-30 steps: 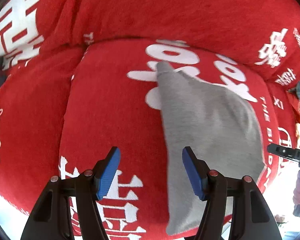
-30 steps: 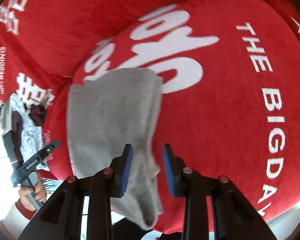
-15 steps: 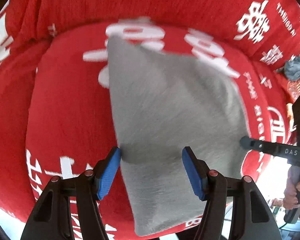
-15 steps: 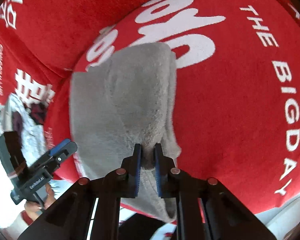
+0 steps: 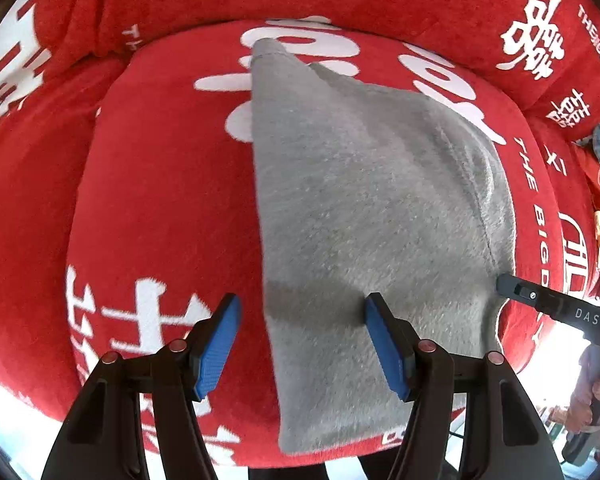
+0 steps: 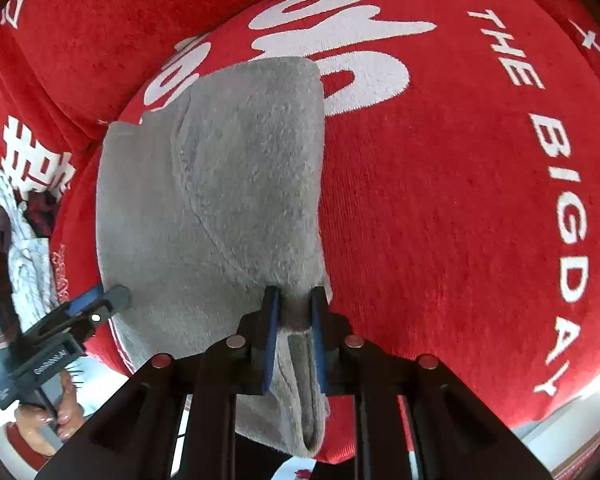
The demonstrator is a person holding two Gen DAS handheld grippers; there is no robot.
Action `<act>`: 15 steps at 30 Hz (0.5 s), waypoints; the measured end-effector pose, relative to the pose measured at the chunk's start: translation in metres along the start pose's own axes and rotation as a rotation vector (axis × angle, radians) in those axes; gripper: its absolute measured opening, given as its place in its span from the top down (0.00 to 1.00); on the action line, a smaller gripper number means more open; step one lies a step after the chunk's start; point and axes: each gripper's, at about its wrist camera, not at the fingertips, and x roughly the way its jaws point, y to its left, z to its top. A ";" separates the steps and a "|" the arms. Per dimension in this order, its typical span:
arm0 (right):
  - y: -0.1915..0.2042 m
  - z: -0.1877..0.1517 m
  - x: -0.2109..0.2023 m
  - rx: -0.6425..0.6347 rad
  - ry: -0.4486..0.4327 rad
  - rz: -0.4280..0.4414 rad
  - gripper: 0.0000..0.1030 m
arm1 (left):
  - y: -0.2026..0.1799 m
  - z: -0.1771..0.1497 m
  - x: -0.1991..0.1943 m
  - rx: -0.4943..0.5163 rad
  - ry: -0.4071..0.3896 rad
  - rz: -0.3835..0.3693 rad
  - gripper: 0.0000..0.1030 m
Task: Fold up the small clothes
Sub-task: 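Lower the sweater onto the cushion, opening the left then right gripper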
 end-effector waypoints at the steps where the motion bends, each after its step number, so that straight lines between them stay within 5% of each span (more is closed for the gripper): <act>1: 0.000 0.001 0.000 0.005 0.005 -0.006 0.82 | 0.001 -0.001 -0.002 -0.006 0.007 0.004 0.36; 7: -0.004 0.001 -0.004 0.054 0.040 -0.014 0.77 | 0.002 -0.004 -0.012 -0.021 0.028 0.048 0.36; 15: 0.002 -0.007 -0.020 0.021 0.090 -0.136 0.69 | -0.004 -0.009 -0.026 -0.004 0.041 0.074 0.36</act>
